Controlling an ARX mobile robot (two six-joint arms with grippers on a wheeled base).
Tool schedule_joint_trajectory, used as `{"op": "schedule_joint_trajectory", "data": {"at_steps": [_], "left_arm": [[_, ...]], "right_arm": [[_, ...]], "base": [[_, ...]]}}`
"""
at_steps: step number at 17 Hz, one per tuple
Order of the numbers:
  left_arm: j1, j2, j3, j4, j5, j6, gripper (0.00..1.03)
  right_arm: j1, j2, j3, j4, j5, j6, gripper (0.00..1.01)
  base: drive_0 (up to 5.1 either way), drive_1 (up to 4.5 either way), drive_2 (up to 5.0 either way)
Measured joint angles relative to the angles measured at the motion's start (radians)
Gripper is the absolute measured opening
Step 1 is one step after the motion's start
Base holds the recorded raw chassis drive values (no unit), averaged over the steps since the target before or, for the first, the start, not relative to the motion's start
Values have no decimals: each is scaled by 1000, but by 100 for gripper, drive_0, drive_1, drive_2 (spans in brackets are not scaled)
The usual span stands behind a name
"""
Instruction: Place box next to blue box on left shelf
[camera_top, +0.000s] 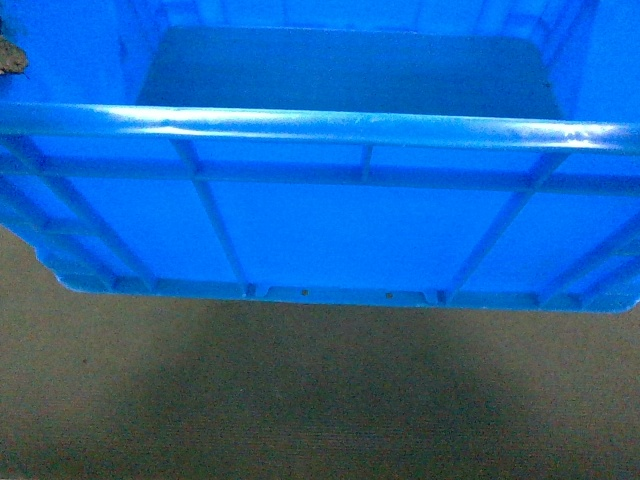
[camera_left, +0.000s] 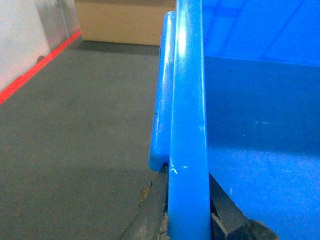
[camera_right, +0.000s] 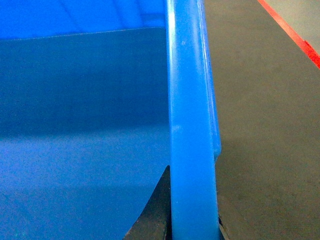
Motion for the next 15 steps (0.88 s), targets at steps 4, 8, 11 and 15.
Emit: {"op": "schedule_joint_trajectory", "data": {"at_steps": [4, 8, 11, 15], "left_arm": [[1, -64, -42, 8, 3, 8, 10], [-1, -65, -48, 2, 8, 8, 9], [-1, -65, -48, 2, 8, 8, 9], [-1, -65, -48, 2, 8, 8, 9]], "right_arm": [[13, -39, -34, 57, 15, -32, 8], [13, -43, -41, 57, 18, -46, 8], [13, -43, -41, 58, 18, -47, 8], [13, -43, -41, 59, 18, -47, 8]], "base": [[0, 0, 0], [0, 0, 0], [0, 0, 0], [-183, -183, -183]]}}
